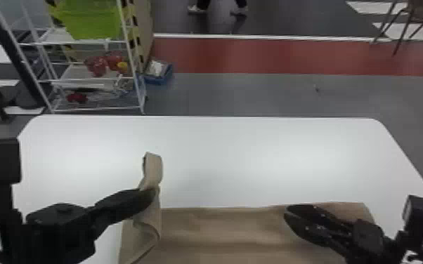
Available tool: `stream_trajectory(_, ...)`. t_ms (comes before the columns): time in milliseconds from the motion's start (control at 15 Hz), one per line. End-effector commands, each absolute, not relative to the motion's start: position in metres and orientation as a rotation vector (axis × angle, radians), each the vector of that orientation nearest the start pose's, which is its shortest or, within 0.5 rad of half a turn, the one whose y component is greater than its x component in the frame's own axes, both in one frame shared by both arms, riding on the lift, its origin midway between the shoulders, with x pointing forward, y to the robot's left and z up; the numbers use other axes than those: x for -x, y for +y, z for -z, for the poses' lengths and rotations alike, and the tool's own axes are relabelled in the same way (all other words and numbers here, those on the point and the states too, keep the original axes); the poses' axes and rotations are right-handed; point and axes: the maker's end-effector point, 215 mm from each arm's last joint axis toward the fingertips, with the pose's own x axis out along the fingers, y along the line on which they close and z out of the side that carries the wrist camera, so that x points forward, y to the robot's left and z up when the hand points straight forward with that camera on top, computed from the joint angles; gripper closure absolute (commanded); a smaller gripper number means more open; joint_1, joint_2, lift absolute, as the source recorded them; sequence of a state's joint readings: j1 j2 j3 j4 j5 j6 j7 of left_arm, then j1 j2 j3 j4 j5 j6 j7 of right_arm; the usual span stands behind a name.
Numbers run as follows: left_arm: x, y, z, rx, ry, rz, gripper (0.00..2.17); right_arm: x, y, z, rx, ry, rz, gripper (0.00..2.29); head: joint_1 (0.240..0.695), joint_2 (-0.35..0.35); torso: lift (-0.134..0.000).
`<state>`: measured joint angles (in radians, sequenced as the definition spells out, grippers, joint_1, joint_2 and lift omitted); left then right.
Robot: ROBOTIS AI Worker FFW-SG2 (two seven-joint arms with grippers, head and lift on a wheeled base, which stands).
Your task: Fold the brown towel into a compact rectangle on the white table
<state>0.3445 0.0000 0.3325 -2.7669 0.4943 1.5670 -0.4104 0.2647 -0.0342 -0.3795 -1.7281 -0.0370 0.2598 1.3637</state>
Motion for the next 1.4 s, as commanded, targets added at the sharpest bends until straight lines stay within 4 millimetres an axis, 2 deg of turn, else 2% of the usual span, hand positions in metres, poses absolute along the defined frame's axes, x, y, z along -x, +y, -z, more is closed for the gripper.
stream_trajectory(0, -0.332, 0.129, 0.297, 0.333, 0.673, 0.567, 1.69, -0.381, -0.215, 0.418, -0.207, 0.287, -0.951, 0.29, 0.695, -0.066, -0.122)
stream_trajectory(67, -0.323, 0.12, 0.31, 0.345, 0.712, 0.578, 1.7, -0.382, -0.22, 0.416, -0.204, 0.284, -0.942, 0.0, 0.695, -0.104, -0.122)
stream_trajectory(333, -0.334, 0.096, 0.31, 0.369, 0.638, 0.603, 1.7, -0.386, -0.225, 0.412, -0.198, 0.267, -0.931, 0.05, 0.695, -0.172, -0.122)
stream_trajectory(467, -0.349, 0.088, 0.303, 0.376, 0.565, 0.598, 1.71, -0.387, -0.225, 0.41, -0.191, 0.257, -0.932, 0.09, 0.695, -0.199, -0.122)
stream_trajectory(933, -0.342, 0.055, 0.317, 0.41, 0.589, 0.657, 1.71, -0.389, -0.237, 0.395, -0.269, 0.206, -0.902, 0.09, 0.695, -0.252, -0.122)
stream_trajectory(1200, -0.349, 0.037, 0.326, 0.423, 0.566, 0.664, 1.71, -0.4, -0.254, 0.377, -0.297, 0.176, -0.794, 0.09, 0.695, -0.295, -0.122)
stream_trajectory(1333, -0.35, 0.027, 0.329, 0.423, 0.56, 0.676, 1.71, -0.406, -0.26, 0.39, -0.389, 0.284, -0.709, 0.09, 0.695, -0.313, -0.122)
